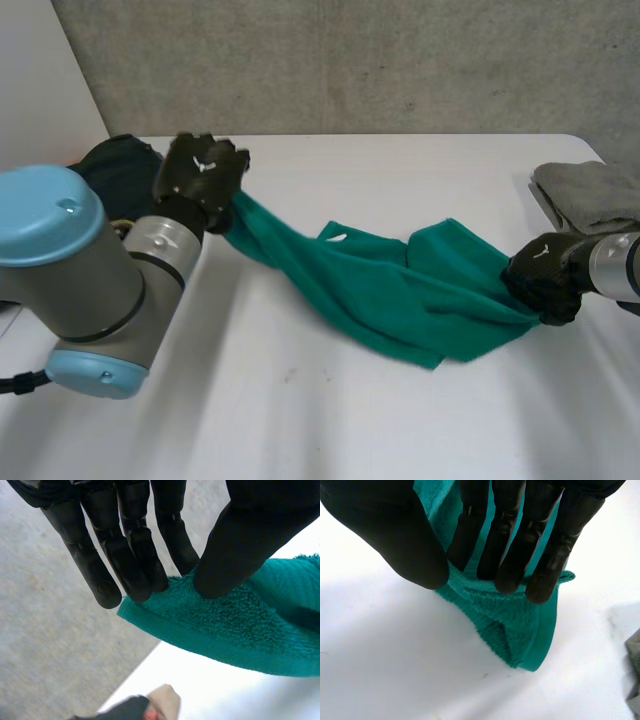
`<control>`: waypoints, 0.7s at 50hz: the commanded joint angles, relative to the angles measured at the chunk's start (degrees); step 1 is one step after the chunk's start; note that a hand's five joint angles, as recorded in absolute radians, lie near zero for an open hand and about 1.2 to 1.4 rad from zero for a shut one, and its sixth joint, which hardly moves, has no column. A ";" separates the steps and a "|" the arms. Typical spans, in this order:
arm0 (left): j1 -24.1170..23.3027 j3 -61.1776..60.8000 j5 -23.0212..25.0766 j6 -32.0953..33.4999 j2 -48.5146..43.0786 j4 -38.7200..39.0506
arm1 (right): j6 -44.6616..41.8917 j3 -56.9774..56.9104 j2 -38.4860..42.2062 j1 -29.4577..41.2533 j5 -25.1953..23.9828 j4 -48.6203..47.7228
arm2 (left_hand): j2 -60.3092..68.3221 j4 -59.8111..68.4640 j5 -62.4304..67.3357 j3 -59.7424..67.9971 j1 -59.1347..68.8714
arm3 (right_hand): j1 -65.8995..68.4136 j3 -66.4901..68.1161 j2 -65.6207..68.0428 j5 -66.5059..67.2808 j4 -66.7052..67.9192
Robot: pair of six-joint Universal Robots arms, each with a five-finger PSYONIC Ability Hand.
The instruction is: Fold the laundry.
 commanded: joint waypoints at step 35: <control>1.38 5.08 0.08 1.08 -10.43 0.01 | 2.66 -8.59 15.66 0.17 -0.42 -19.79 | 11.40 11.25 14.63 11.67 13.55 | -5.09 -15.94 -15.63 -14.88 -16.32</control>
